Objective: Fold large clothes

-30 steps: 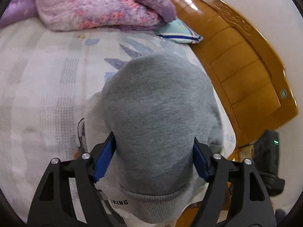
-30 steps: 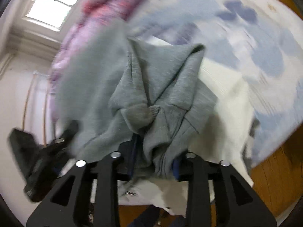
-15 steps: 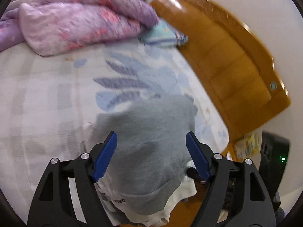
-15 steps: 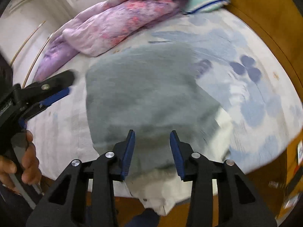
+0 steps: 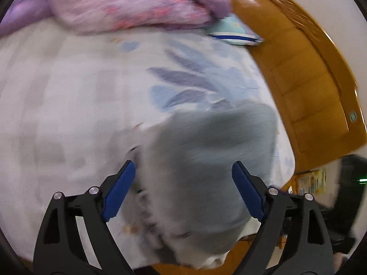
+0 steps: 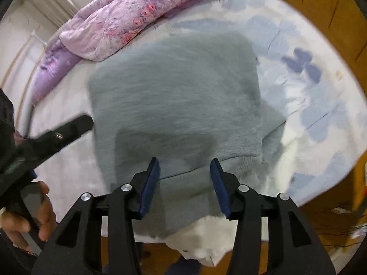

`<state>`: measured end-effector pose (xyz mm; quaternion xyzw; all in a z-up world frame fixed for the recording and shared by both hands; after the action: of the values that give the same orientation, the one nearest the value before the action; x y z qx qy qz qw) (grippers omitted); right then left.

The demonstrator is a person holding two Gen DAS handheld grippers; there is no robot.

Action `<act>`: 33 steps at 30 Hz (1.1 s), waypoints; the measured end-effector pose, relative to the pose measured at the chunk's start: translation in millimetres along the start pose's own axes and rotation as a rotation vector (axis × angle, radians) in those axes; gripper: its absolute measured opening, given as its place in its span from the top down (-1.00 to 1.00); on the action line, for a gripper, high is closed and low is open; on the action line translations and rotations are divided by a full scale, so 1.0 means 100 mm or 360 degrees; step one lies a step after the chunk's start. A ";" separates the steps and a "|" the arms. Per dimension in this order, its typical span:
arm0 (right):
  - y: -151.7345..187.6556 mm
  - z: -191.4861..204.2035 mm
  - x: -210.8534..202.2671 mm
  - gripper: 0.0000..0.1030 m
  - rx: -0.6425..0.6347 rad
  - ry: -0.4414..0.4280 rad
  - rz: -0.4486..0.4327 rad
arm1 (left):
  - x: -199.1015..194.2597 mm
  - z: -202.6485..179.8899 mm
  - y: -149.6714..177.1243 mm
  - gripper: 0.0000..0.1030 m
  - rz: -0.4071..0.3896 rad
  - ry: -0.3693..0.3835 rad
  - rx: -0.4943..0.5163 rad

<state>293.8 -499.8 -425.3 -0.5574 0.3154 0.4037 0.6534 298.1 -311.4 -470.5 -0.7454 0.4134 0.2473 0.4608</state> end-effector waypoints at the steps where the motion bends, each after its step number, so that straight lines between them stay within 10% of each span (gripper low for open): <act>1: 0.01 0.09 -0.01 -0.20 -0.0028 0.0019 0.0002 | -0.04 0.19 0.06 -0.70 0.0030 -0.0058 -0.0051; 5: 0.12 0.58 0.02 -0.61 -0.0181 0.0157 0.0055 | -0.17 0.77 0.27 -0.75 0.0140 -0.0216 -0.0233; 16: 0.38 1.72 0.22 -0.64 -0.0423 0.0441 0.0091 | -0.62 1.46 0.34 -0.88 0.0284 -0.0172 -0.0190; 33: 0.44 2.94 -0.37 -0.64 -0.0394 0.0552 -0.0019 | -2.02 2.09 -0.16 -0.90 0.0131 -0.0227 -0.0004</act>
<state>226.2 -215.2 -362.0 -0.6964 0.3678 0.3335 0.5182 206.0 -42.8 -406.1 -0.7089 0.4095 0.3188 0.4776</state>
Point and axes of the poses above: each gripper's, at about its wrist camera, not at the fingertips, and x roughly the way its jaws point, z to its left, y to its underside, the point moved 2 cm from there along x, roughly the way its jaws point, and after that the axes turned 11 degrees about -z, right-handed, at the moved point
